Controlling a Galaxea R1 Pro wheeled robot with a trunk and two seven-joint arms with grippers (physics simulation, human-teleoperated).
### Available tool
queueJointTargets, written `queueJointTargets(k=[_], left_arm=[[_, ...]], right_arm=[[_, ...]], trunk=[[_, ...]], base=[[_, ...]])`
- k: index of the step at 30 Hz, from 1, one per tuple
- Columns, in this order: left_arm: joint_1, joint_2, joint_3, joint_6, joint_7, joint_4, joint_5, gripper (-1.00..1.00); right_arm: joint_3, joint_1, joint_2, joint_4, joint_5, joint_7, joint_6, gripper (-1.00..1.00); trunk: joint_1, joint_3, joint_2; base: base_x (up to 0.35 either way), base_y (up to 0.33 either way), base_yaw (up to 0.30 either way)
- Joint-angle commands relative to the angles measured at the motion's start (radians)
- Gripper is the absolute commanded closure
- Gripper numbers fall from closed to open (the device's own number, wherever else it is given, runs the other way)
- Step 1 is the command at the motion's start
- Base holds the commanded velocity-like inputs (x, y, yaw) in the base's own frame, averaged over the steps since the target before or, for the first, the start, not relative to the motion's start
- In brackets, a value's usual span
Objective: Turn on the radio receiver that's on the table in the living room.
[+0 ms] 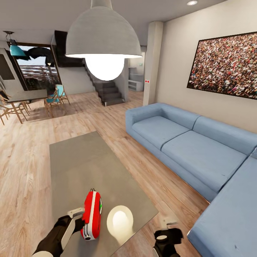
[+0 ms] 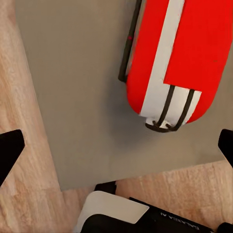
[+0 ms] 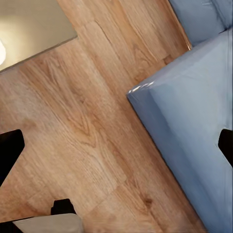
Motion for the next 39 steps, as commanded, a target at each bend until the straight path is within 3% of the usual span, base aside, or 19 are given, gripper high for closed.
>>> queueJointTargets(k=[1, 7, 10, 14, 24, 27, 30, 36, 39], left_arm=[[0.006, 0.007, 0.000, -0.004, 0.000, 0.000, 0.001, -1.00], [0.036, 0.039, 0.061, -0.011, -0.026, 0.001, 0.000, -1.00], [0.053, 0.063, 0.084, -0.011, -0.055, 0.001, -0.002, -1.00], [0.079, 0.074, 0.091, -0.018, -0.062, 0.001, -0.003, -1.00], [0.142, 0.094, 0.111, -0.063, -0.063, 0.011, -0.003, -1.00], [0.153, 0.112, 0.121, -0.095, -0.067, 0.067, -0.003, -1.00], [0.156, 0.131, 0.125, -0.174, -0.068, 0.156, -0.002, -1.00], [0.157, 0.144, 0.126, -0.280, -0.069, 0.288, -0.002, -1.00], [0.157, 0.155, 0.126, -0.317, -0.071, 0.336, -0.001, -1.00]], right_arm=[[0.000, 0.000, 0.000, 0.010, 0.001, -0.014, -0.001, -1.00], [-0.001, 0.000, -0.005, 0.047, 0.001, -0.080, -0.012, -1.00], [-0.001, 0.000, -0.018, 0.088, 0.002, -0.131, -0.069, -1.00], [-0.001, 0.000, -0.042, 0.131, 0.001, -0.202, -0.120, -1.00], [-0.002, 0.000, -0.091, 0.263, -0.001, -0.217, -0.170, -1.00], [-0.002, 0.000, -0.109, 0.332, -0.001, -0.217, -0.194, -1.00], [-0.002, 0.000, -0.125, 0.407, -0.001, -0.216, -0.238, -1.00], [-0.002, 0.000, -0.137, 0.551, -0.001, -0.214, -0.348, -1.00], [-0.001, 0.000, -0.159, 0.617, -0.002, -0.206, -0.395, -1.00]], trunk=[[0.000, 0.000, 0.000], [0.000, 0.000, 0.000], [0.000, 0.000, 0.000], [0.000, 0.000, 0.000], [0.000, 0.000, 0.000], [0.000, 0.000, 0.000], [0.000, 0.000, 0.000], [0.000, 0.000, 0.000], [0.000, 0.000, 0.000]], base=[[0.000, 0.000, 0.000], [0.000, 0.000, 0.000], [0.000, 0.000, 0.000], [0.000, 0.000, 0.000], [0.000, 0.000, 0.000], [0.000, 0.000, 0.000], [0.000, 0.000, 0.000], [0.000, 0.000, 0.000], [0.000, 0.000, 0.000]])
